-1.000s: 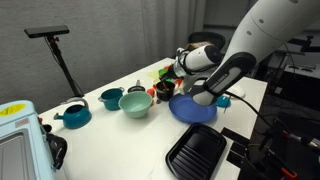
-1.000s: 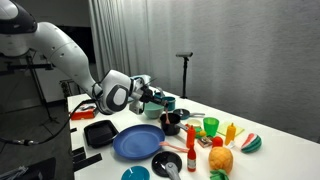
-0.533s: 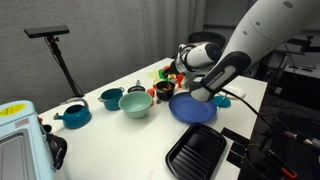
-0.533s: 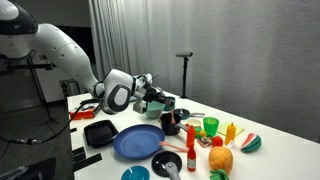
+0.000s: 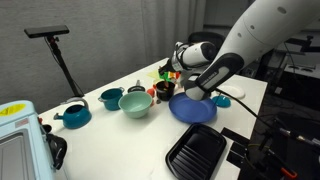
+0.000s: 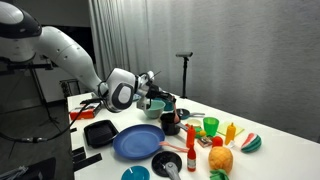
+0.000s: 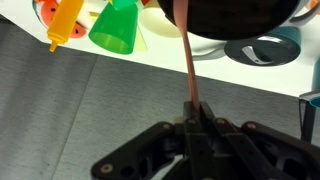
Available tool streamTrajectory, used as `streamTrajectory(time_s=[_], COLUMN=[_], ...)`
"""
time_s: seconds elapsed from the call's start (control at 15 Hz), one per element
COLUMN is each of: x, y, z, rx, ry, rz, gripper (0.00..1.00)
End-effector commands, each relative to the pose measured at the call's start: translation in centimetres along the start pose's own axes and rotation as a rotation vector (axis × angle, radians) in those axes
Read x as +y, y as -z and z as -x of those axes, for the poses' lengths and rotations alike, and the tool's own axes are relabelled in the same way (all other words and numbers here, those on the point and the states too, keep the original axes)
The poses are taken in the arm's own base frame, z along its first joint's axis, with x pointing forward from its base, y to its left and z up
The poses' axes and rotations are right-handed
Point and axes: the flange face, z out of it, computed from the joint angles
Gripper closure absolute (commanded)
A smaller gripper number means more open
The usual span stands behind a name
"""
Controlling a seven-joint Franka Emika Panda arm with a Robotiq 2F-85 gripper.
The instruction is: Stir the contents in the black pot
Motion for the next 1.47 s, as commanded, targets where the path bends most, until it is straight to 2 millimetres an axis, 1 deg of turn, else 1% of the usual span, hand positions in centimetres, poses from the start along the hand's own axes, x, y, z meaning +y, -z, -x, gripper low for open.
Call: streamTrajectory(time_s=[0.0,0.27,0.4,0.47,0.6,0.73,0.8,0.93,1.0,1.2,1.27,1.4], x=[-1.7,-5.3,-6.9,-7.2,-6.8,-5.7,-4.8,-2.6,-1.0,2.9,4.0,5.1], y=[-1.2,-1.0,0.2,0.9,2.1,3.3,3.9,4.7,4.8,5.0,4.9,4.7], z=[-0.8,0.0,-0.1,-0.1,0.4,1.4,2.1,3.2,3.7,3.6,3.6,3.3], rx=[0.011,-0.027,-0.024,-0.031,-0.054,-0.089,-0.109,-0.144,-0.139,-0.096,-0.079,-0.038], ry=[0.004,-0.08,-0.083,-0.075,-0.064,-0.033,-0.019,0.014,0.036,0.09,0.106,0.123], rz=[-0.029,-0.155,-0.236,-0.269,-0.325,-0.36,-0.367,-0.356,-0.327,-0.216,-0.181,-0.128], gripper=[0.98,0.98,0.98,0.98,0.98,0.98,0.98,0.98,0.98,0.98,0.98,0.98])
